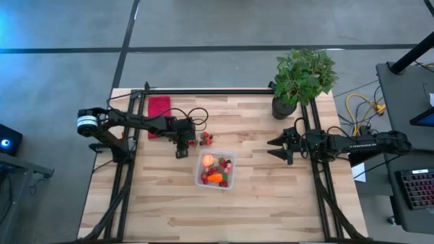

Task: Pick and placing Produce into tupperware
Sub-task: Put the red cherry into the transparent bin

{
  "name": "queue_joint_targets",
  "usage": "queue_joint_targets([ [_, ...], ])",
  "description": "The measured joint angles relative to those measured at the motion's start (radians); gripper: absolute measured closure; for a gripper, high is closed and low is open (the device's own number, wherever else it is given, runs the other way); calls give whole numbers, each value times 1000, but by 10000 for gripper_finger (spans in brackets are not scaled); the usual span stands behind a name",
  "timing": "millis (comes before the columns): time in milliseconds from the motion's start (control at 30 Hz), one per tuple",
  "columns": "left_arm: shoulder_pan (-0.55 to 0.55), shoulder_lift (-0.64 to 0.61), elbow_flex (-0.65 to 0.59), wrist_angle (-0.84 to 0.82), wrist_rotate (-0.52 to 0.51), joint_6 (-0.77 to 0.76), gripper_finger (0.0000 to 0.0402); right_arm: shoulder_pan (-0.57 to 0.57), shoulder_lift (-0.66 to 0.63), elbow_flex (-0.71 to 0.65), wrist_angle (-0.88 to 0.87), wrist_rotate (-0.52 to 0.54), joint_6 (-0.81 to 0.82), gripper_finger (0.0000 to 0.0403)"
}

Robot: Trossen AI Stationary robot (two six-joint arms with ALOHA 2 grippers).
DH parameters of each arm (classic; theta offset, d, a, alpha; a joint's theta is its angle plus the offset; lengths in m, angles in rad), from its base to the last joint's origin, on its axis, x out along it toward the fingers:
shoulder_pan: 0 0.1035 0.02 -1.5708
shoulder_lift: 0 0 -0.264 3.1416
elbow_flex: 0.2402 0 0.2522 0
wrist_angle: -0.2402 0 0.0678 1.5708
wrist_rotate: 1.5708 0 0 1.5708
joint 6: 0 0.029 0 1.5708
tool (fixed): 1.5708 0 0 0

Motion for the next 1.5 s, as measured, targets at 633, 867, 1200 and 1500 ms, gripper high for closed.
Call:
queue_joint_targets([
  [633,0,7,-5,39,2,-1,330,0,0,0,0,0,0,106],
  [867,0,2,8,41,11,-52,323,0,0,0,0,0,0,112],
  [1200,-26,-162,25,13,58,-166,323,0,0,0,0,0,0,108],
  [1500,-187,-255,25,190,167,-267,323,0,0,0,0,0,0,109],
])
